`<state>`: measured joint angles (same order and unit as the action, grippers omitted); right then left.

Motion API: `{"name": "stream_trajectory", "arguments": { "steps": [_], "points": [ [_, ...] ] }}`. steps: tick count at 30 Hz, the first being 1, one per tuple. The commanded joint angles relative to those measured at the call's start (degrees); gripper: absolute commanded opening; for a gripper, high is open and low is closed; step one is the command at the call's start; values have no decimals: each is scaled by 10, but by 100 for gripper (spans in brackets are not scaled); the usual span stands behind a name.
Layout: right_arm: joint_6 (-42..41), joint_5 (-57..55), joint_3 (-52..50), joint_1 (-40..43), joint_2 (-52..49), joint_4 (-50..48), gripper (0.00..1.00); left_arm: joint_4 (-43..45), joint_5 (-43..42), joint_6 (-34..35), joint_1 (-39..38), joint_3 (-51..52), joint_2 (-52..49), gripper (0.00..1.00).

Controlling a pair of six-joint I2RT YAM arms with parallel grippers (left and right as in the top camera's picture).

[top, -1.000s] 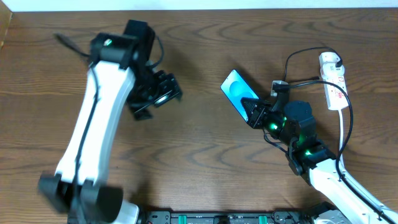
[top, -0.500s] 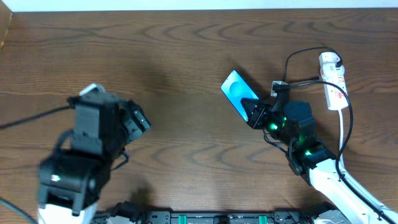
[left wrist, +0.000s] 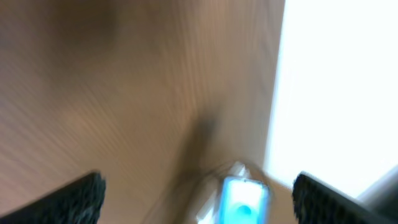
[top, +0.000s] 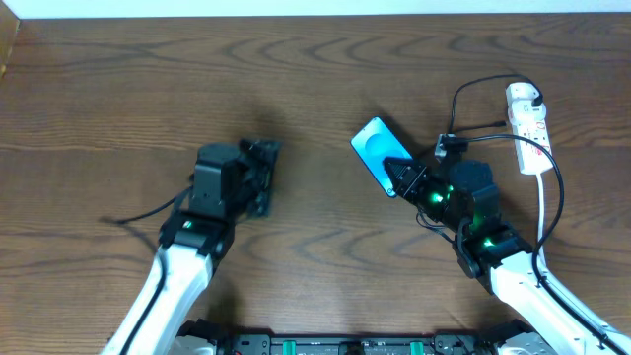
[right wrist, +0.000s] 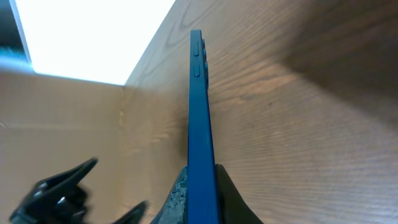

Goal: Plug charger to phone and switch on socket
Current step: 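Regrasp the phone's bottom end with the left gripper from the right gripper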

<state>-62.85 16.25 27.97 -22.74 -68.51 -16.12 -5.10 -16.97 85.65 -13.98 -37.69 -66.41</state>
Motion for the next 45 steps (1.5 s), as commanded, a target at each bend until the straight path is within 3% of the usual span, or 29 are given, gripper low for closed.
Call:
{"name": "stream_trajectory", "arguments": {
  "steps": [1, 6, 12, 22, 28, 32, 37, 45],
  "points": [
    [-121, -24, 5, -2, 3, -6, 1, 123, -216, 96, -1, -2, -78, 96],
    [-235, -12, 5, -2, 3, -6, 1, 261, -356, 97, -1, -2, -155, 95],
    [-302, 48, 5, -2, 3, -14, 1, 272, -431, 96, -1, -2, -174, 95],
    [-355, 103, 5, -14, 3, -56, 1, 361, -412, 96, -4, -3, -173, 95],
    [-379, 105, 5, -34, 3, -101, 1, 365, -362, 96, -26, -3, -174, 94],
    [-378, 105, 5, -42, 3, -102, 1, 368, -343, 104, -38, -3, -173, 81],
    [-378, 104, 5, -56, 3, -102, 1, 392, -336, 133, -38, -3, -173, 76],
    [-379, 83, 5, -59, 3, -102, 1, 414, -326, 141, -38, -3, -173, 47]
  ]
}}
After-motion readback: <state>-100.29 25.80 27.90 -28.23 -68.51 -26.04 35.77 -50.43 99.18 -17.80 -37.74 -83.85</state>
